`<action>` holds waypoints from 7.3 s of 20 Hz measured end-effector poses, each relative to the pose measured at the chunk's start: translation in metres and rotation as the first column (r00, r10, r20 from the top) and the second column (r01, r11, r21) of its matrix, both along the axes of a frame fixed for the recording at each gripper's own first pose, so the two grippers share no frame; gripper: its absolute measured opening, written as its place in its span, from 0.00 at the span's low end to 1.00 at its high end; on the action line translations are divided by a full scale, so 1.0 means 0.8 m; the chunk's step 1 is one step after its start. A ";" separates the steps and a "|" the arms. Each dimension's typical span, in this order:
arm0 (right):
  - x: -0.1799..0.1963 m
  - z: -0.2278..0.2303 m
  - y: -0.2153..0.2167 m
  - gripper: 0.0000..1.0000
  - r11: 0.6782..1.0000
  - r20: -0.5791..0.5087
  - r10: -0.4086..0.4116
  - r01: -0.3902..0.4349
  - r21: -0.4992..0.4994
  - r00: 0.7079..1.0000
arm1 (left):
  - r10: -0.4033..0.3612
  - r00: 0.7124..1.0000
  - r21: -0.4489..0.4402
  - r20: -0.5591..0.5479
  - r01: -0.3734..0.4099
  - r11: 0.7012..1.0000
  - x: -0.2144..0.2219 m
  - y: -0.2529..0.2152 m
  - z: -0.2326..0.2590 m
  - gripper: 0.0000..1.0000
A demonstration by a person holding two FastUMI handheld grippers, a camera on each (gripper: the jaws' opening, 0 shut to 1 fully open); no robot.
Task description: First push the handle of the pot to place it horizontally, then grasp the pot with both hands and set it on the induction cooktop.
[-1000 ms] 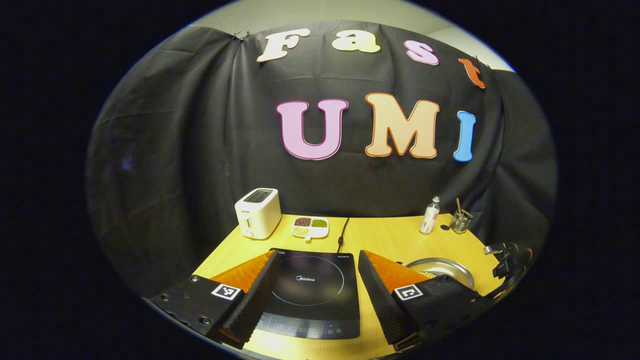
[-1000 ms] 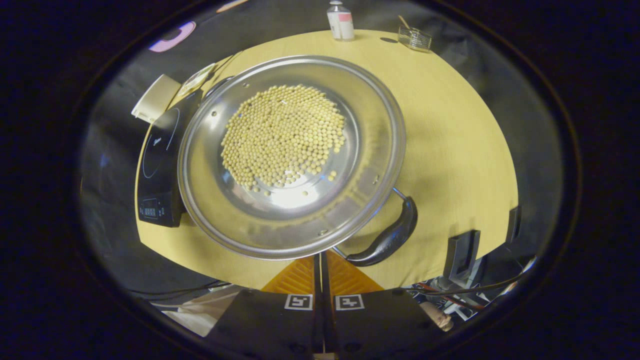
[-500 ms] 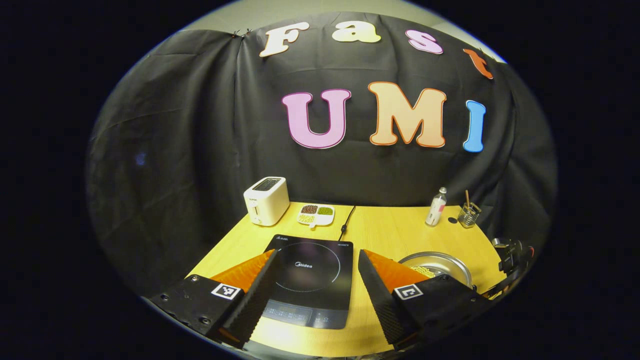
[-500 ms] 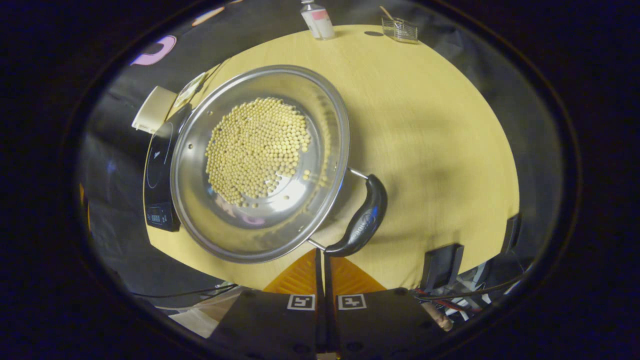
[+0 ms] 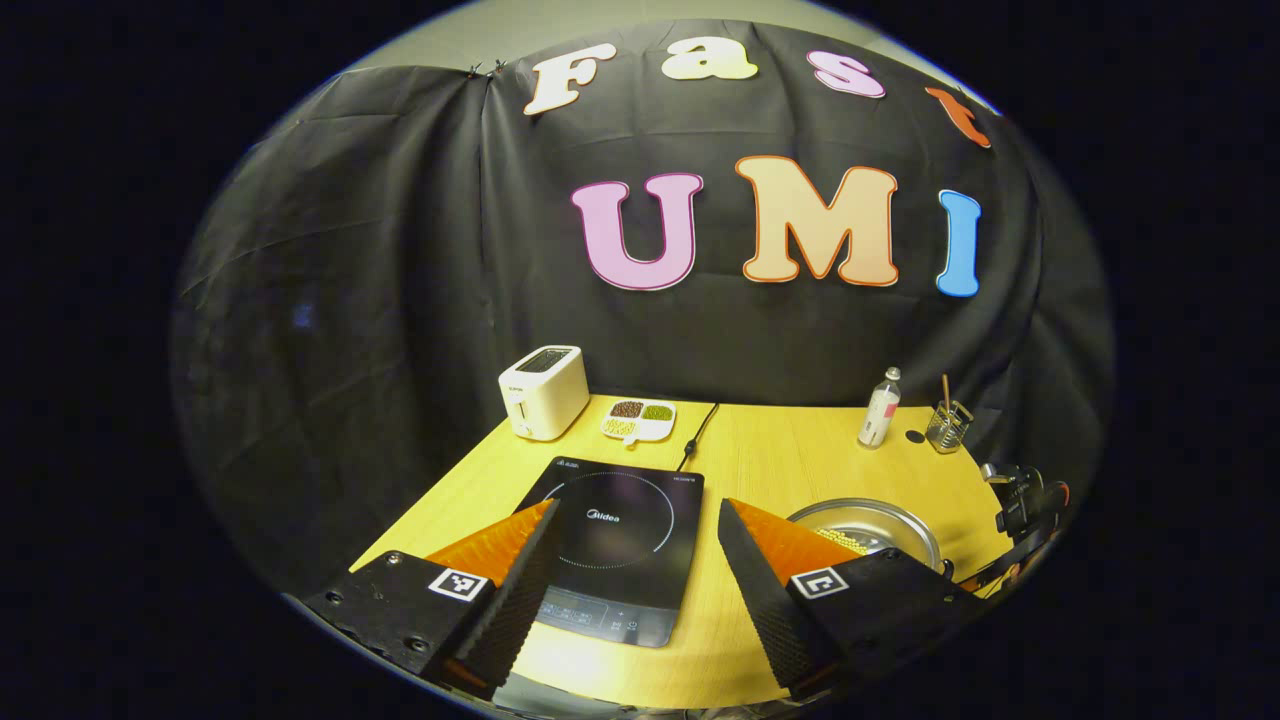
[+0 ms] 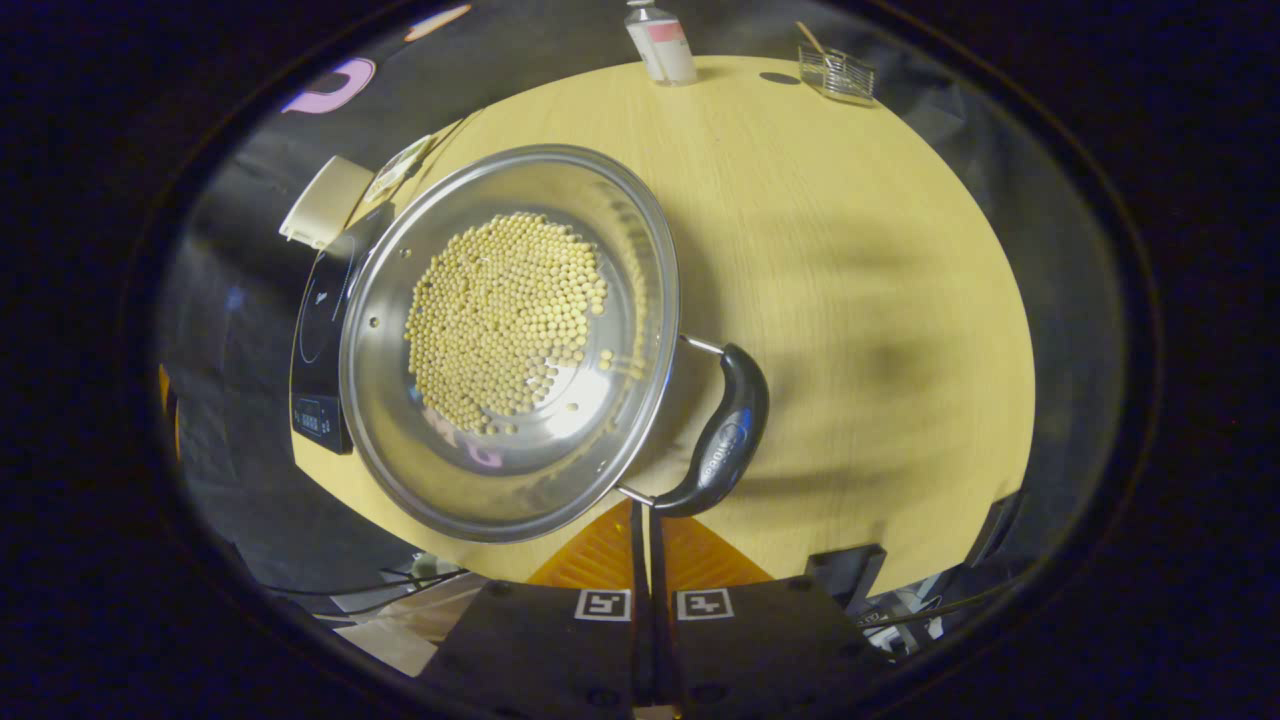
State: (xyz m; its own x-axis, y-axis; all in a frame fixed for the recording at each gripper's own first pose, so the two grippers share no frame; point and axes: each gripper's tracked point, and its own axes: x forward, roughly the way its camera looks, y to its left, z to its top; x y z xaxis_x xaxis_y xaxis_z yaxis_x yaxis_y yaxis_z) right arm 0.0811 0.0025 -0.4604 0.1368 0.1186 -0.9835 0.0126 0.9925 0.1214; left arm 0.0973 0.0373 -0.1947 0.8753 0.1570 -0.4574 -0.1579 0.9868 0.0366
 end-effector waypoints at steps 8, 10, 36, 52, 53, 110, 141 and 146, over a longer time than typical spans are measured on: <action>0.037 -0.004 -0.018 0.02 0.999 -0.009 0.030 -0.030 -0.010 1.000 | 0.057 0.997 -0.022 -0.045 -0.058 0.998 -0.005 -0.019 -0.024 0.95; 0.043 -0.003 -0.022 0.02 0.999 -0.011 0.037 -0.038 -0.009 0.999 | 0.071 0.996 -0.020 -0.051 -0.072 0.997 -0.006 -0.022 -0.027 0.95; 0.088 0.032 -0.064 0.77 0.990 0.033 -0.099 0.095 0.100 0.995 | 0.053 0.978 -0.041 -0.201 -0.063 0.997 0.006 -0.066 -0.094 0.95; 0.151 0.023 -0.036 0.93 0.971 0.054 -0.141 0.127 0.201 0.989 | -0.263 0.817 -0.296 -0.513 0.119 0.948 0.056 -0.123 -0.232 0.92; 0.153 0.018 -0.036 0.93 0.972 0.048 -0.139 0.127 0.199 0.989 | -0.274 0.799 -0.314 -0.535 0.113 0.943 0.055 -0.127 -0.241 0.91; 0.082 0.034 0.135 0.50 0.929 0.077 -0.235 0.201 0.309 0.969 | -0.389 0.594 -0.357 -0.704 0.178 0.917 0.037 0.008 -0.234 0.63; 0.194 -0.019 0.419 0.50 0.938 0.209 -0.276 0.215 0.273 0.938 | -0.385 0.715 -0.272 -0.583 0.275 0.922 0.162 0.288 -0.280 0.60; 0.202 -0.018 0.423 0.50 0.939 0.225 -0.277 0.214 0.271 0.934 | -0.390 0.734 -0.262 -0.556 0.290 0.920 0.170 0.294 -0.281 0.62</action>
State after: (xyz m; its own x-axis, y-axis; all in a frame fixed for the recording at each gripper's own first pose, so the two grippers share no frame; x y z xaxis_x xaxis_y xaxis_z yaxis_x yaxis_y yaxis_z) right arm 0.2425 0.3409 -0.4752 0.4347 0.2750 -0.8576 0.1890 0.9032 0.3854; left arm 0.2335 0.2724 -0.4193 0.4074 -0.2113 -0.8885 0.1930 0.9708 -0.1424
